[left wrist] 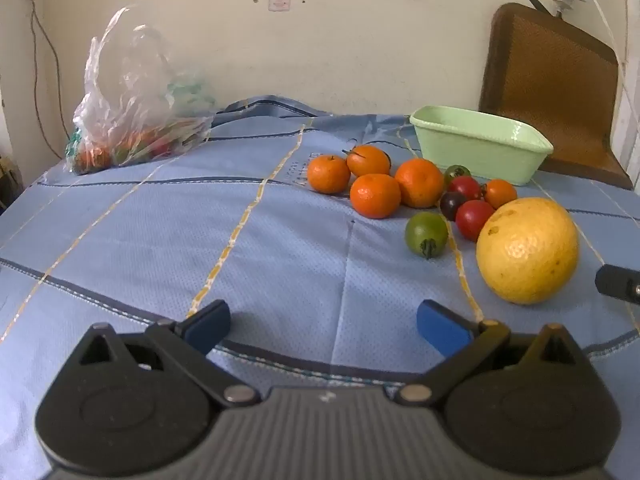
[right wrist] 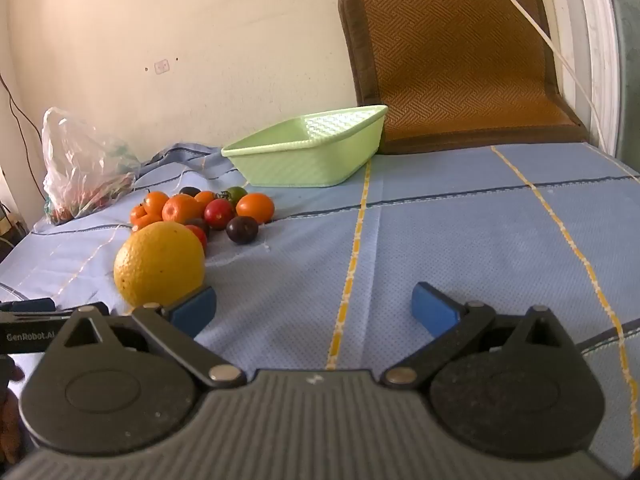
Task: Organize fruits
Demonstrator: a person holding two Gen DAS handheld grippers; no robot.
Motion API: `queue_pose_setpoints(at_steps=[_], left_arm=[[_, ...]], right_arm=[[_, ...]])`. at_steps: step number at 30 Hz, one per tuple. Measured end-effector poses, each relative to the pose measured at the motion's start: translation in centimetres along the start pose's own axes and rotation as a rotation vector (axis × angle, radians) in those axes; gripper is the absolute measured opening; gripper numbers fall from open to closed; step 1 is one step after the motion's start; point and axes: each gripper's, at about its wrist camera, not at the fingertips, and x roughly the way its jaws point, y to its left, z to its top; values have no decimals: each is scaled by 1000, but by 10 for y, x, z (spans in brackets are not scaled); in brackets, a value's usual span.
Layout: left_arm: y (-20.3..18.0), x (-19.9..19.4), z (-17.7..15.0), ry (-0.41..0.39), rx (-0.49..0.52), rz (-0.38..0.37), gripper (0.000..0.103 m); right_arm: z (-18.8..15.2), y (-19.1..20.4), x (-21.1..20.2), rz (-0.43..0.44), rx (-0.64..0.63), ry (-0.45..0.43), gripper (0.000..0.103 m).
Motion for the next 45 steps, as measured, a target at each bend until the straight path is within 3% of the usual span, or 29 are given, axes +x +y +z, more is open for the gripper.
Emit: queue_pose_setpoints(at_steps=[6,15,22,29,37,45], left_arm=[[7,2,-1,35,38,-76,103],[12,-1,-4,41,63,-132,103],[23,-2,8,-55,-82,-104,103],[7,-4,6,-131,-54,-72,103],[-9,-20,3,-215,69,-58,103],[11,-18,6,-202,-45,-93,103]], right_arm=[[0,0,0,2,2,-1,103],[-2,-4,-7,0,2,-2,103],[-1,6,2,-32,-37,14,103],[-1,3,0,-22,-25,7,103],[-1,6,1,-36,-44,13,103],[-1,-1,-6,11,8,-24,101]])
